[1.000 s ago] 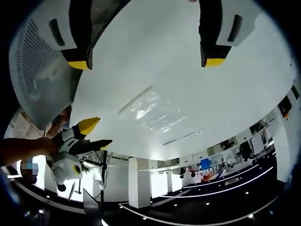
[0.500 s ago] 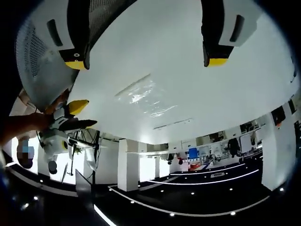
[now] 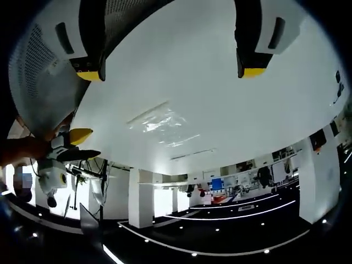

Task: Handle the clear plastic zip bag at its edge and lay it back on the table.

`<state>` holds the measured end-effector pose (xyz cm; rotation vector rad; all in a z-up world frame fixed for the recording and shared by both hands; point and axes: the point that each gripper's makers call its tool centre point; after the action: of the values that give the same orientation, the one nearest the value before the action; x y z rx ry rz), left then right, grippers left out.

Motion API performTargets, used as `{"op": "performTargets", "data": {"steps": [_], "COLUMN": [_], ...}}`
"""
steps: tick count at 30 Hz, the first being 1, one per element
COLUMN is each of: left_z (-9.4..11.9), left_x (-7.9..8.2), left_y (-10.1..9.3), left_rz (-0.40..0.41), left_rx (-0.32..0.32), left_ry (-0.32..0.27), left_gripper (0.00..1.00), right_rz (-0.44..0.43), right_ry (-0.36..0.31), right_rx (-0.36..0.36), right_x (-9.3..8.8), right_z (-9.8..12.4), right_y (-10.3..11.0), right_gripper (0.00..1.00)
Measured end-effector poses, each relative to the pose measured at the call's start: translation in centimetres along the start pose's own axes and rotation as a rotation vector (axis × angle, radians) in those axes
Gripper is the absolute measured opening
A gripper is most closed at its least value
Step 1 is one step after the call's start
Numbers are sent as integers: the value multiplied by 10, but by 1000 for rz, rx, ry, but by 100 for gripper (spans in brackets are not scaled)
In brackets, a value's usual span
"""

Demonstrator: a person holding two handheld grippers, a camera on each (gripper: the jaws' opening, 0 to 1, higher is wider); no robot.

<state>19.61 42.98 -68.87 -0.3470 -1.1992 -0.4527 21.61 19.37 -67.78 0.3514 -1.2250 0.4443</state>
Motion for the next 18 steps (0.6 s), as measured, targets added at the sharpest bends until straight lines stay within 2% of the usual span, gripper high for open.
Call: {"op": "performTargets", "data": {"steps": [4,10,18], "left_z": [-2,-3,-1], "left_x": [3,7,8], "left_y": [0,-10,-12], "left_rz": [-10,-42,-42], "left_rx": [5,-20,-34], "left_ry": [1,16,27], "left_gripper": [98,98,98], "right_rz": [-2,-14,-9], "right_ry": [1,-4,-4], "right_rx": [-7,-14,-9], "right_x": [-1,1,4], "right_z": [1,3,5], "right_y": [-1,-3,-2], "right_gripper": [99,99,99]}}
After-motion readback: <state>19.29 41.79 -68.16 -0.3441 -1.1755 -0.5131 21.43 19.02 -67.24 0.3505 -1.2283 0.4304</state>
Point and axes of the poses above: the point that each gripper's makers call its tool centre point, and the gripper's own axes: z roughly backward along the fingers, y roughly to its left, x roughly out of its top, and after that the axes turned 8 degrees about -y, right-handed
